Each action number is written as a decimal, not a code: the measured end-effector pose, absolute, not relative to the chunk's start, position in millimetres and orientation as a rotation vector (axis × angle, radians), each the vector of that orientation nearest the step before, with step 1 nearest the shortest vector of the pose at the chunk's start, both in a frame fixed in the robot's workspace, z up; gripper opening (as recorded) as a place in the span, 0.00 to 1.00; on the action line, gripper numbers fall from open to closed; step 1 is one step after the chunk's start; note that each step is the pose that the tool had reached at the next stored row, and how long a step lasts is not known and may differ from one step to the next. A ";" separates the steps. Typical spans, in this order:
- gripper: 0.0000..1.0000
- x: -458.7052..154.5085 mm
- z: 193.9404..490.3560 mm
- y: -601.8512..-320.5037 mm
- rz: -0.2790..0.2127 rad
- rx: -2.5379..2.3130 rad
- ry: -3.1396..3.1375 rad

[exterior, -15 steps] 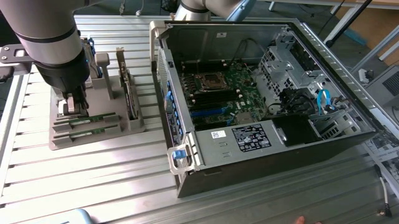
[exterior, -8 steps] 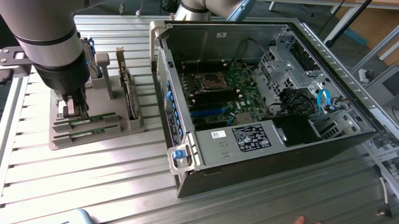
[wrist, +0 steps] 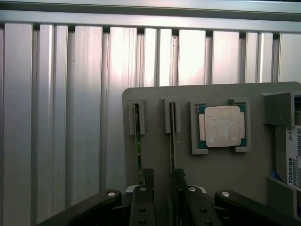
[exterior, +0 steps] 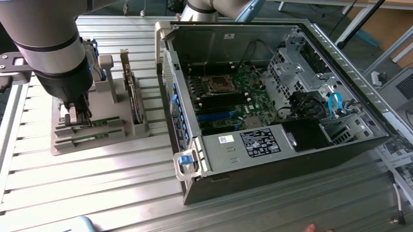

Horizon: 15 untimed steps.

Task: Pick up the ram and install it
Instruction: 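Pick up the ram and move it above insertion slot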

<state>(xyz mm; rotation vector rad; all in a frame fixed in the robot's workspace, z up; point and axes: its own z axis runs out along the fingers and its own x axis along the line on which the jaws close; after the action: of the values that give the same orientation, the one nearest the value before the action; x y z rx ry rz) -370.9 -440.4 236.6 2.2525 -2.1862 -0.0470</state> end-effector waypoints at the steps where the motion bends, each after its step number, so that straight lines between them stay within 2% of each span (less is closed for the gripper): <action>1: 0.30 -370.9 236.6 -441.4 -0.047 2.253 -2.186; 15: 0.30 -370.9 236.6 -456.4 -0.047 2.252 -2.186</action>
<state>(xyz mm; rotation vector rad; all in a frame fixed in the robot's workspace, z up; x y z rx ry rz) -370.9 -456.4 236.6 2.2524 -2.1864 -0.0471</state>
